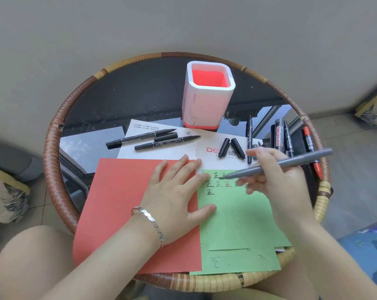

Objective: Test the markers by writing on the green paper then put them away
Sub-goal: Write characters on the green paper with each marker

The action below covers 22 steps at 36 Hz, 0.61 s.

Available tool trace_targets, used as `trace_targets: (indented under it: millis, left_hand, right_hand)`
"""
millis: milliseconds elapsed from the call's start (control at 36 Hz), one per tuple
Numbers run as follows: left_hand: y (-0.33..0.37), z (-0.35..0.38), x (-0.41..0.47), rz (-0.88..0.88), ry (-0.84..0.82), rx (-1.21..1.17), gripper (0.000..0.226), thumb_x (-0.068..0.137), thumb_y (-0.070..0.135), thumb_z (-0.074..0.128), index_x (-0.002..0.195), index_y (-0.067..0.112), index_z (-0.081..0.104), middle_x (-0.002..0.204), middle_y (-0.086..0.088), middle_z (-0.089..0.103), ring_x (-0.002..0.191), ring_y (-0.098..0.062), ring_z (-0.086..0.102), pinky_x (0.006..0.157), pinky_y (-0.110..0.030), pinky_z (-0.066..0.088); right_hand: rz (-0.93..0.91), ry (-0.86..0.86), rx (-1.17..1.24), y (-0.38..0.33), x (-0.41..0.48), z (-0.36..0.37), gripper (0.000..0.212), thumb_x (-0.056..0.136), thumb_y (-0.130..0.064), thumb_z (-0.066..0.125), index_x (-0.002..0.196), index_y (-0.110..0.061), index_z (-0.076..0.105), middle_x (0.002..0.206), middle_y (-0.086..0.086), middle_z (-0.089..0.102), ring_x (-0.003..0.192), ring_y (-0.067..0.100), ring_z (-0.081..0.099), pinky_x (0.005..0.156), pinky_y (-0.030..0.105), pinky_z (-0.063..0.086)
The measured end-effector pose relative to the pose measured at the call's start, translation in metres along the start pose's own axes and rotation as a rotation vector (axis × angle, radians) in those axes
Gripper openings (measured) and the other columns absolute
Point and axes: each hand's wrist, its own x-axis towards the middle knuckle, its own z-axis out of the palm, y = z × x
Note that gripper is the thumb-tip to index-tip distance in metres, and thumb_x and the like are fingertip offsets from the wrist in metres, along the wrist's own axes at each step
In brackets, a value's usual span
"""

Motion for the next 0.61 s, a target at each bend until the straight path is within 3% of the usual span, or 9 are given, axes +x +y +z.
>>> trace_targets:
  millis: [139, 250, 333, 472, 611]
  left_hand:
    - [0.001, 0.000, 0.000, 0.005, 0.016, 0.001, 0.054, 0.072, 0.062, 0.040, 0.112, 0.030, 0.058, 0.132, 0.002, 0.053, 0.128, -0.022, 0.041, 0.101, -0.040, 0.015]
    - [0.000, 0.001, 0.001, 0.004, 0.009, 0.007, 0.056, 0.072, 0.062, 0.040, 0.114, 0.030, 0.057, 0.133, 0.002, 0.052, 0.129, -0.021, 0.041, 0.101, -0.041, 0.016]
    - [0.000, 0.000, 0.001, -0.003, 0.001, 0.006, 0.057, 0.072, 0.063, 0.039, 0.116, 0.031, 0.056, 0.133, 0.002, 0.052, 0.129, -0.020, 0.040, 0.102, -0.040, 0.015]
    - [0.001, 0.000, 0.000, -0.006, -0.014, 0.010, 0.059, 0.073, 0.063, 0.038, 0.120, 0.031, 0.055, 0.134, 0.002, 0.051, 0.130, -0.020, 0.038, 0.102, -0.041, 0.014]
    - [0.002, 0.000, 0.001, -0.012, -0.014, -0.004, 0.060, 0.072, 0.063, 0.037, 0.120, 0.031, 0.055, 0.135, 0.002, 0.051, 0.130, -0.021, 0.038, 0.103, -0.041, 0.014]
  right_hand:
    - [0.028, -0.053, -0.016, 0.009, -0.013, 0.015, 0.034, 0.079, -0.041, 0.046, 0.082, -0.014, 0.066, 0.070, 0.005, 0.074, 0.062, 0.020, 0.070, 0.049, 0.022, 0.053]
    - [-0.032, 0.023, -0.108, 0.017, -0.015, 0.019, 0.019, 0.072, -0.035, 0.062, 0.072, -0.016, 0.062, 0.060, -0.002, 0.069, 0.057, 0.011, 0.065, 0.051, 0.018, 0.050]
    - [-0.050, 0.112, -0.135, 0.024, -0.012, 0.018, 0.024, 0.073, -0.025, 0.072, 0.060, -0.012, 0.056, 0.046, -0.002, 0.060, 0.045, 0.007, 0.056, 0.047, 0.015, 0.044]
    - [-0.092, 0.227, -0.205, 0.036, -0.010, 0.014, 0.038, 0.078, -0.014, 0.070, 0.052, -0.002, 0.044, 0.034, 0.001, 0.049, 0.034, 0.005, 0.047, 0.044, 0.011, 0.038]
    - [-0.123, 0.242, -0.264, 0.039, -0.010, 0.017, 0.034, 0.078, -0.007, 0.064, 0.054, 0.005, 0.044, 0.042, 0.011, 0.050, 0.036, 0.004, 0.046, 0.048, 0.015, 0.037]
